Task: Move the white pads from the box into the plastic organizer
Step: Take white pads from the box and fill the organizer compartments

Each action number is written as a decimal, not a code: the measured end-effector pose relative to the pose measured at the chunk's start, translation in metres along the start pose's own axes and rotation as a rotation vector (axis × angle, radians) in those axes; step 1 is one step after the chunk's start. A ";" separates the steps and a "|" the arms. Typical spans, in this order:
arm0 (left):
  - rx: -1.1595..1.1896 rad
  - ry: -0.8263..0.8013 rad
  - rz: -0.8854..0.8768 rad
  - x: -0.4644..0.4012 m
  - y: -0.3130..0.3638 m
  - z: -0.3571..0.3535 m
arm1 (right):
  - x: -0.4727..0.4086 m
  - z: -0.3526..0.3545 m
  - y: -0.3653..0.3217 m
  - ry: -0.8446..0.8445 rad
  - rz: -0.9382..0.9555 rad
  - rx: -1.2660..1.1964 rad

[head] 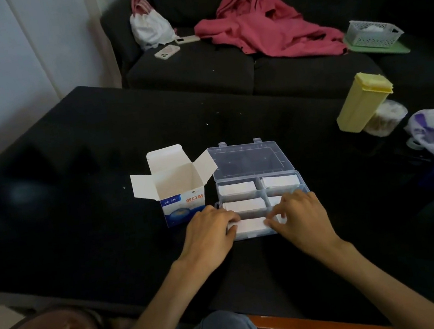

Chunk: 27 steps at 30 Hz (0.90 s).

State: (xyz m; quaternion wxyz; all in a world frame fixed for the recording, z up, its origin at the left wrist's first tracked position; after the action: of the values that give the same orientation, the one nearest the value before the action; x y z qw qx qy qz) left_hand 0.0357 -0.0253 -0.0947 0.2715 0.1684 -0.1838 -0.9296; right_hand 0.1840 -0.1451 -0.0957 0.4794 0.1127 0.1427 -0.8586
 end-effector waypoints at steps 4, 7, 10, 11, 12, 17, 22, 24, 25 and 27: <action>0.005 0.001 0.006 0.000 -0.001 -0.001 | -0.006 0.007 -0.004 -0.038 0.071 -0.017; 0.008 -0.008 0.000 -0.001 -0.002 0.000 | -0.005 0.009 -0.007 -0.097 0.117 0.004; 0.026 0.071 -0.011 0.001 -0.002 0.009 | -0.008 0.013 -0.008 -0.085 0.103 -0.033; 0.042 0.137 -0.015 0.004 -0.003 0.016 | -0.012 0.018 -0.010 -0.070 0.094 -0.064; 0.063 0.218 -0.016 0.010 -0.007 0.025 | -0.016 0.023 -0.012 -0.059 0.083 -0.104; 0.203 0.615 0.267 0.055 -0.056 0.068 | -0.043 0.056 -0.041 -0.032 0.100 -0.280; 0.345 0.242 0.585 0.039 -0.118 0.067 | -0.071 0.059 -0.101 -0.002 0.248 -0.354; 0.483 0.140 0.512 0.022 -0.121 0.065 | -0.080 0.049 -0.120 -0.030 0.305 -0.336; 0.565 0.112 0.469 0.014 -0.117 0.065 | -0.083 0.044 -0.126 -0.057 0.319 -0.322; 0.698 0.090 0.402 0.003 -0.107 0.063 | -0.083 0.038 -0.129 -0.111 0.316 -0.306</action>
State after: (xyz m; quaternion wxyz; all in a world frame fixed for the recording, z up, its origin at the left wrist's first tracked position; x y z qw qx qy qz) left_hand -0.0399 0.0729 -0.0869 0.3823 0.2516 -0.5057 -0.7313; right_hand 0.1140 -0.0281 -0.0154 0.6265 0.0123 0.2251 -0.7461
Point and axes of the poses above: each hand's wrist, its own x-axis away from the middle knuckle, its own z-axis out of the back of the hand, y = z × x, the point moved 1 cm from there along -x, towards the middle knuckle, and after that the axes turned 10 degrees about y, right-handed, at the moved point
